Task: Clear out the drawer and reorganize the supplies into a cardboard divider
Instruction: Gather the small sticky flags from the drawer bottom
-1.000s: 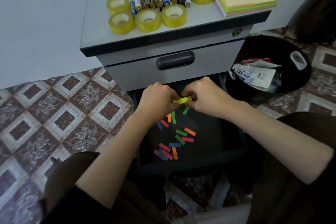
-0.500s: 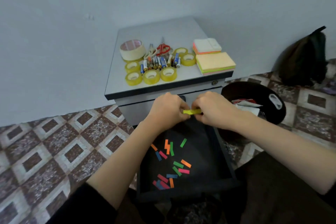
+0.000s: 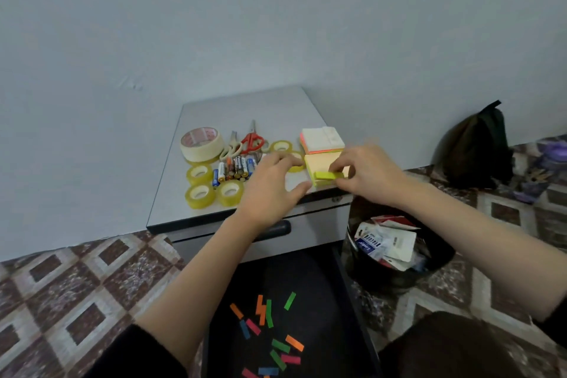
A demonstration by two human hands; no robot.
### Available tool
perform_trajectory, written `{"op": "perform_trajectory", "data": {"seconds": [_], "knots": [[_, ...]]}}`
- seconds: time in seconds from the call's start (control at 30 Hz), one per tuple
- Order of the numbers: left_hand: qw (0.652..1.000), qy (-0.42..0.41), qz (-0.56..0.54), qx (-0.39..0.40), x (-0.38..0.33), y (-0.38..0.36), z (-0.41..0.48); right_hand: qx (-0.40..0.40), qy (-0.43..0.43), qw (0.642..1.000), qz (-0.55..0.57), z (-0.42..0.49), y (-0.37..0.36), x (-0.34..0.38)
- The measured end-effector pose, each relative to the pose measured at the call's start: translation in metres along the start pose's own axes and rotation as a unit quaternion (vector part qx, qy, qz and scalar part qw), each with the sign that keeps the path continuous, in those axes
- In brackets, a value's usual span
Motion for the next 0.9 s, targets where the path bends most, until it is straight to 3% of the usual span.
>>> {"op": "perform_trajectory", "data": {"seconds": [0.1, 0.27, 0.5, 0.9], "knots": [[0.999, 0.027, 0.020, 0.025, 0.012, -0.014, 0.007, -0.019, -0.022, 1.000, 0.001, 0.022, 0.013, -0.021], [0.998, 0.021, -0.037, 0.047, 0.009, -0.053, 0.004, -0.001, -0.044, 0.999, -0.030, 0.062, 0.006, -0.041], [1.000, 0.000, -0.007, -0.017, 0.014, -0.085, 0.000, 0.054, -0.060, 0.997, -0.012, 0.090, -0.024, -0.050], [0.998, -0.026, -0.007, -0.065, 0.021, -0.091, -0.001, 0.059, -0.061, 0.996, -0.027, 0.096, -0.030, -0.051]]}}
Point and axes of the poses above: each hand's wrist, its own z-axis towards the middle knuckle, its own y-axis out of the back of the hand, x = y × z, the point moved 6 cm from there along z, towards the middle knuckle, and after that the axes turned 10 degrees about z, right-handed, at the moved point
